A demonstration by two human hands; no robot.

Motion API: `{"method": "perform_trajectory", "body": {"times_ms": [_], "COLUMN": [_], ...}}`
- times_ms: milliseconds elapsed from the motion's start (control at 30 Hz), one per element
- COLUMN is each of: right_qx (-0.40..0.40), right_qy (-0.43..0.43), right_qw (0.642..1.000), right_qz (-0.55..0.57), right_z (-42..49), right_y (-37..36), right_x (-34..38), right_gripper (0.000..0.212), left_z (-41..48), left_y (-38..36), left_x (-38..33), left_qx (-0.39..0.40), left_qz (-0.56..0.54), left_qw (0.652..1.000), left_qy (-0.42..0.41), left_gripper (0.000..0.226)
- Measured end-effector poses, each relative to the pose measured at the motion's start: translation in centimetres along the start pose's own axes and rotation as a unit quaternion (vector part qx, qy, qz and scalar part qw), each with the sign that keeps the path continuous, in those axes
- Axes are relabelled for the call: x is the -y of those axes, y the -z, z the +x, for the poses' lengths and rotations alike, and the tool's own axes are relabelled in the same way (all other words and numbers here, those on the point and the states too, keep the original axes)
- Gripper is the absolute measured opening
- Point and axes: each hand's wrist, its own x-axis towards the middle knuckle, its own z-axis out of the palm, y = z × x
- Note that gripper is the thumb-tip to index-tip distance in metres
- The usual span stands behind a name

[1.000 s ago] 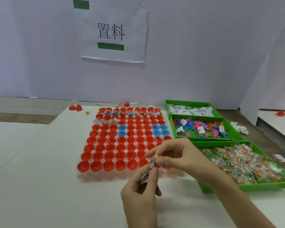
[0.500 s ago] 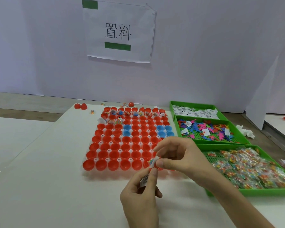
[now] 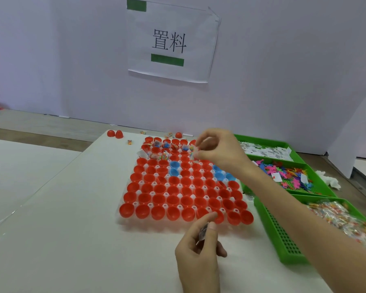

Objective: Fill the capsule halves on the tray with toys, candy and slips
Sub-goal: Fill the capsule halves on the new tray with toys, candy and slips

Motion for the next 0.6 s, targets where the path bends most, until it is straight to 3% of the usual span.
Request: {"method": "perform_trajectory", "body": {"times_ms": [233, 600], "right_qx": [0.001, 0.019], "right_qy": [-0.011, -0.002], "right_qw": [0.996, 0.989], "right_qz": [-0.088, -0.145], "right_z": [6.8, 8.4], "right_y": [-5.2, -8.1], "right_x": [-2.9, -4.4], "right_gripper": [0.022, 0.026], "left_z": [0.2, 0.0], "left_y": [0.4, 0.5], "left_x": [-0.2, -0.7], "left_qx": [0.032, 0.052], "left_qz": [0.024, 0.033], "left_qw": [0.999, 0.998], "left_qy": [0.025, 0.03], "left_gripper": [0.04, 0.034]}}
